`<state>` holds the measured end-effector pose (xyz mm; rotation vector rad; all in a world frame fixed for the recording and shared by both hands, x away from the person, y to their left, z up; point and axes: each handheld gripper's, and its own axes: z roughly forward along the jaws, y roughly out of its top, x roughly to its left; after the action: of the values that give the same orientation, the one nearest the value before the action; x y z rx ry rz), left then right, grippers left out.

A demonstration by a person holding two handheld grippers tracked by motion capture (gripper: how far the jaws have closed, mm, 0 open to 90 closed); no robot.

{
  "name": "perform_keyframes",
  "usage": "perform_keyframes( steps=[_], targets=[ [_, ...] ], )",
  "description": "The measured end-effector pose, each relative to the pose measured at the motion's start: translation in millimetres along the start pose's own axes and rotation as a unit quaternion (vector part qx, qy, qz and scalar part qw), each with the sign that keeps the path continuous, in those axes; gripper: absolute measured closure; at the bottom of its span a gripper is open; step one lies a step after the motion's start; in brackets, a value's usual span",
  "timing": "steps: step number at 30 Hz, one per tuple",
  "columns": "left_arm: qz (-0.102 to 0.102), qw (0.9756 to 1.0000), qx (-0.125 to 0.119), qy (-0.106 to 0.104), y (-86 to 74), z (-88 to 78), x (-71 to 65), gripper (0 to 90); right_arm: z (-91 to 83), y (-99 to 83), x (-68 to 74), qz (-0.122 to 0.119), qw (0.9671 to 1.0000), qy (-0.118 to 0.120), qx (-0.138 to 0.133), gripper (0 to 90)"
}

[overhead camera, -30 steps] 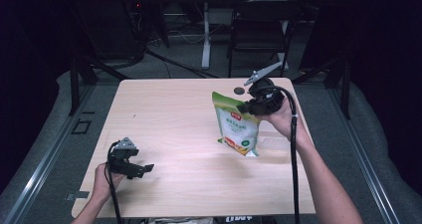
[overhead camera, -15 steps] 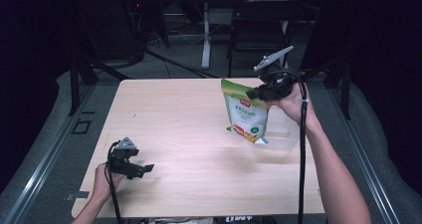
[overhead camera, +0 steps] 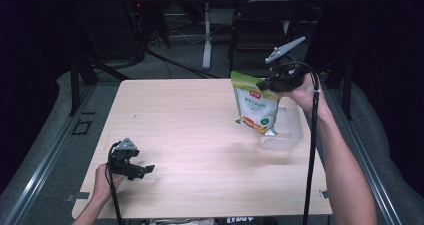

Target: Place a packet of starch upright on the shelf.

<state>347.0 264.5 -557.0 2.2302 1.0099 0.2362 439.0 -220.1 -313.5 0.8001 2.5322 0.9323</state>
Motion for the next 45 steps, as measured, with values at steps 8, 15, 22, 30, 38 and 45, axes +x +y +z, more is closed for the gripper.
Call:
perform_keyframes(
  steps=[8, 15, 22, 30, 38, 45],
  targets=[
    [0.001, 1.0, 0.001, 0.0, 0.4, -0.5, -0.4, 7.9, -6.9, -7.1, -12.3, -0.011, 0.9999, -0.006, 0.003, 88.3],
    [0.001, 1.0, 0.001, 0.0, 0.5, -0.3, -0.5, 7.9, -10.6, -17.0, -21.4, -0.018, 0.9997, -0.016, 0.007, 88.4],
    [0.001, 1.0, 0.001, 0.0, 0.6, -0.3, -0.7, 7.9, -10.7, -27.3, -32.5, -0.016, 0.9997, -0.011, 0.016, 88.3],
    [0.001, 1.0, 0.002, 0.0, 0.7, 0.0, -0.9, 7.9, -9.0, -38.9, -37.3, -0.01, 0.9995, -0.01, 0.027, 88.2],
    [0.002, 1.0, 0.002, 0.0, 0.8, -0.2, -1.2, 7.9, -7.4, -50.7, -39.5, -0.009, 0.999, -0.013, 0.042, 88.1],
    [0.004, 1.0, 0.003, 0.001, 1.0, -0.2, -1.2, 7.9, -7.0, -65.6, -45.9, -0.005, 0.9979, -0.029, 0.059, 87.9]
  ],
)
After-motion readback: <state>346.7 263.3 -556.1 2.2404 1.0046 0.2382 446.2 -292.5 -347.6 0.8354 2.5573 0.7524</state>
